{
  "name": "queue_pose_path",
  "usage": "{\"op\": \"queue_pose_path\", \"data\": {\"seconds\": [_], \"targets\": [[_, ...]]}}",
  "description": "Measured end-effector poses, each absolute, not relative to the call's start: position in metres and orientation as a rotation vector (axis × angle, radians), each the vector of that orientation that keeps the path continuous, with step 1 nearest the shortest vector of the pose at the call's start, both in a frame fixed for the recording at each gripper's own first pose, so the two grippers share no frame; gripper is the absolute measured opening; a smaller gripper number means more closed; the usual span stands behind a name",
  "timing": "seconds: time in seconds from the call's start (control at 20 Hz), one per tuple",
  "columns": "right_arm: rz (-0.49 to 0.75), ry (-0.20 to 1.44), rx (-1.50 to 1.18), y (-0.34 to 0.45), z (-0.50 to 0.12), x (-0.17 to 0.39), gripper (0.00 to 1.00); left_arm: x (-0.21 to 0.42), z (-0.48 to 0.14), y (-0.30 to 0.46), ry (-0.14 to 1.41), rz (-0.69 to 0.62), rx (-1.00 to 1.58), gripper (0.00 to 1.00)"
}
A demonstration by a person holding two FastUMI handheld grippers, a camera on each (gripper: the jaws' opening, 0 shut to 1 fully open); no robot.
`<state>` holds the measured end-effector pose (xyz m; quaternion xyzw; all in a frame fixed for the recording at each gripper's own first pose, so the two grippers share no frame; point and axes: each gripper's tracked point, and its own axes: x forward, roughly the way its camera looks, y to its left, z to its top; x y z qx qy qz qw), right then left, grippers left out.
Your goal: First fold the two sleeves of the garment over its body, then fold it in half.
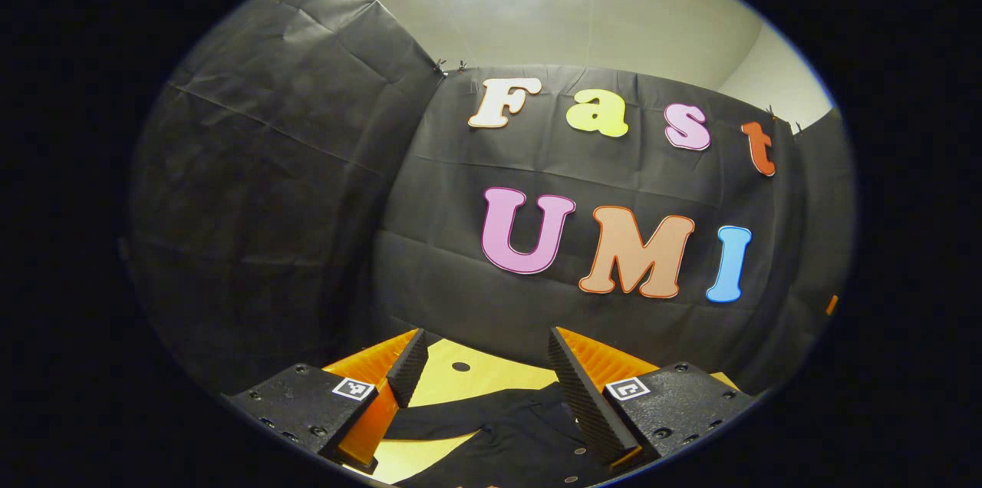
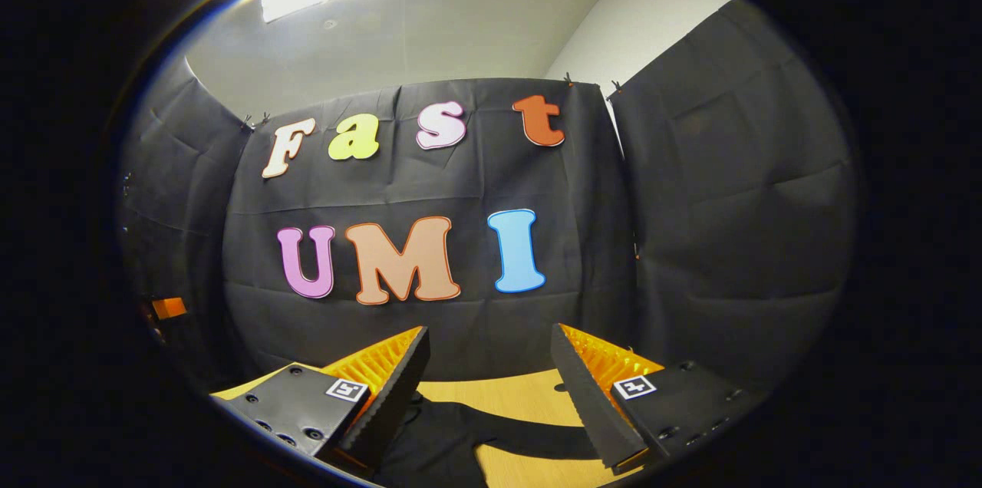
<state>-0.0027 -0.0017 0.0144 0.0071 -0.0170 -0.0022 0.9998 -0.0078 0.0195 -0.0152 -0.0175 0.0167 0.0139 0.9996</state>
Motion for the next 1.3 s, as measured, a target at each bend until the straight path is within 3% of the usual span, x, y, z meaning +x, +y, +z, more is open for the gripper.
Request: {"op": "queue_pose_path", "data": {"seconds": [0.85,1.3], "targets": [[-0.017,-0.005,0.001,-0.017,0.004,-0.006,1.0,-0.021,-0.025,0.034,0.061,0.077,-0.046,0.92],[-0.107,-0.006,-0.016,-0.089,0.003,0.032,0.99,-0.027,-0.016,0.042,0.057,0.139,-0.009,0.92]]}}
